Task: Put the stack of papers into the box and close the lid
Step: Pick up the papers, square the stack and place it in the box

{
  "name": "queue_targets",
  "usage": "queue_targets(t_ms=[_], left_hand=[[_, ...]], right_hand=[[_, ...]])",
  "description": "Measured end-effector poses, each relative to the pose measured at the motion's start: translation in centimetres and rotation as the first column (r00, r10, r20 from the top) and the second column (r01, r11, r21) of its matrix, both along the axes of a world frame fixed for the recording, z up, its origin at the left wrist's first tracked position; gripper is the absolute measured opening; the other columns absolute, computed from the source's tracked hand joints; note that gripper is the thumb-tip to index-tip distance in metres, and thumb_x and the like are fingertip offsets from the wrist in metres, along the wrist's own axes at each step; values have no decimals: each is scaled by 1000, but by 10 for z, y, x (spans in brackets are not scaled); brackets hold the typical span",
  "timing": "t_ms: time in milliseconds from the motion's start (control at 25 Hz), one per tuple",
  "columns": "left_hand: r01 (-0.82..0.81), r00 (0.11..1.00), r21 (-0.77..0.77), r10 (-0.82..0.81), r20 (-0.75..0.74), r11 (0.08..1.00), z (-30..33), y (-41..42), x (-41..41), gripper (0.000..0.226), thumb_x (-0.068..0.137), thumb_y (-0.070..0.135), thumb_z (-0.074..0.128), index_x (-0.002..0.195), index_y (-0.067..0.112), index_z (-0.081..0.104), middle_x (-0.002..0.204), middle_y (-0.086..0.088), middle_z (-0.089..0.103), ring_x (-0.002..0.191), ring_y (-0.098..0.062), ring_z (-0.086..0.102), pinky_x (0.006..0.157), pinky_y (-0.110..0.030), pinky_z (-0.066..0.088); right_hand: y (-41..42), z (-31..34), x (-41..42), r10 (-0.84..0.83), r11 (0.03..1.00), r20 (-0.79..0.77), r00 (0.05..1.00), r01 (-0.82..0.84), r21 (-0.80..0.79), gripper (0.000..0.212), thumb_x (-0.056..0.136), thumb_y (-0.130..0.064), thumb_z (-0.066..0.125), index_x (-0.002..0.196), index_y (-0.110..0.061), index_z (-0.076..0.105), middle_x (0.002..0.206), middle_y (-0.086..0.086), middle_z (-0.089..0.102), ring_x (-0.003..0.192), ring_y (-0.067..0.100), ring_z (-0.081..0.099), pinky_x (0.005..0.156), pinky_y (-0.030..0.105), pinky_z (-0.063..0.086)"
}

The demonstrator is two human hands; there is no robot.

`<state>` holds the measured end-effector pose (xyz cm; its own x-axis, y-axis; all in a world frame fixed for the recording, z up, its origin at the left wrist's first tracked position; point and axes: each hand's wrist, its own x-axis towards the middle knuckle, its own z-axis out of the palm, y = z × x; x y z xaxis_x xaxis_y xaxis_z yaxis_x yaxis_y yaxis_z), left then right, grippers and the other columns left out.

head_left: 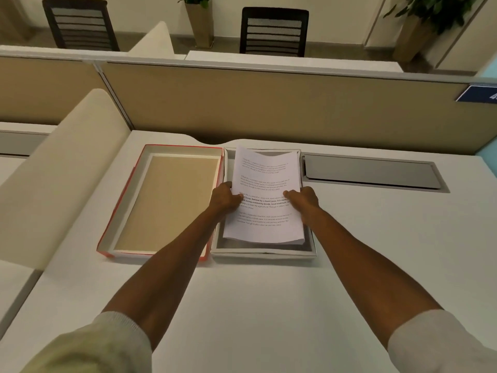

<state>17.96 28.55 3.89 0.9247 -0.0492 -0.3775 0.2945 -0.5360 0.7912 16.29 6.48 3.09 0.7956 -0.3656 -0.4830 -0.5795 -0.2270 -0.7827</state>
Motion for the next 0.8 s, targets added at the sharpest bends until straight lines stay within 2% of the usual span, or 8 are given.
queue_targets(t_ms=[80,160,280,480,560,640,680,800], left_hand=[[-11,1000,79,10,13,997,-10,-3,4,43,97,22,65,136,7,54,138,-13,62,119,-38,64,102,-49,52],[-8,999,141,3,37,990,-17,-5,6,44,96,24,66,135,7,55,137,-13,63,119,-38,64,101,-47,53],[-2,998,235,-14,68,972,-25,-7,7,44,95,27,66,133,8,55,134,-12,64,117,-36,64,97,-44,54],[0,993,352,-41,109,936,-35,-10,2,40,95,26,66,127,8,52,127,-11,65,112,-33,65,86,-36,52],[14,986,417,-82,145,909,-39,-12,-3,49,96,24,63,137,6,45,131,-15,62,115,-35,64,87,-36,52],[32,978,452,-121,168,891,-41,-16,-10,68,99,26,58,155,10,23,147,-18,50,124,-37,59,98,-44,53],[24,974,443,-120,191,896,-41,-18,-14,73,99,30,55,158,15,15,156,-16,41,127,-37,57,102,-48,53],[0,960,402,-113,256,915,-45,-25,-26,63,103,42,43,157,25,16,167,-7,19,137,-34,48,111,-52,46]], right_hand=[[4,-7,2,22,997,6,1000,-21,-77,33,93,-21,65,121,-6,59,121,14,67,86,23,63,73,32,52],[9,-12,3,35,988,17,999,-32,-150,33,94,-20,64,123,-6,58,124,13,67,90,25,65,71,31,50],[15,-18,3,45,971,26,999,-37,-236,36,94,-20,65,126,-4,56,128,14,65,105,30,67,74,31,51],[24,-23,0,64,938,22,998,-52,-341,51,91,-16,69,134,-4,43,131,17,61,112,35,65,84,38,55],[27,-24,-2,88,915,31,996,-69,-397,61,89,-14,71,138,-4,36,132,18,60,113,36,64,84,38,54],[30,-25,-6,118,886,42,992,-86,-457,70,89,-13,71,143,-6,29,133,19,57,115,37,62,88,40,53],[31,-25,-7,133,869,47,990,-94,-486,72,89,-15,71,144,-7,26,133,19,56,115,38,61,90,43,53],[33,-26,-11,192,819,37,981,-140,-556,70,89,-18,71,142,-8,26,131,21,53,112,38,61,89,45,54]])
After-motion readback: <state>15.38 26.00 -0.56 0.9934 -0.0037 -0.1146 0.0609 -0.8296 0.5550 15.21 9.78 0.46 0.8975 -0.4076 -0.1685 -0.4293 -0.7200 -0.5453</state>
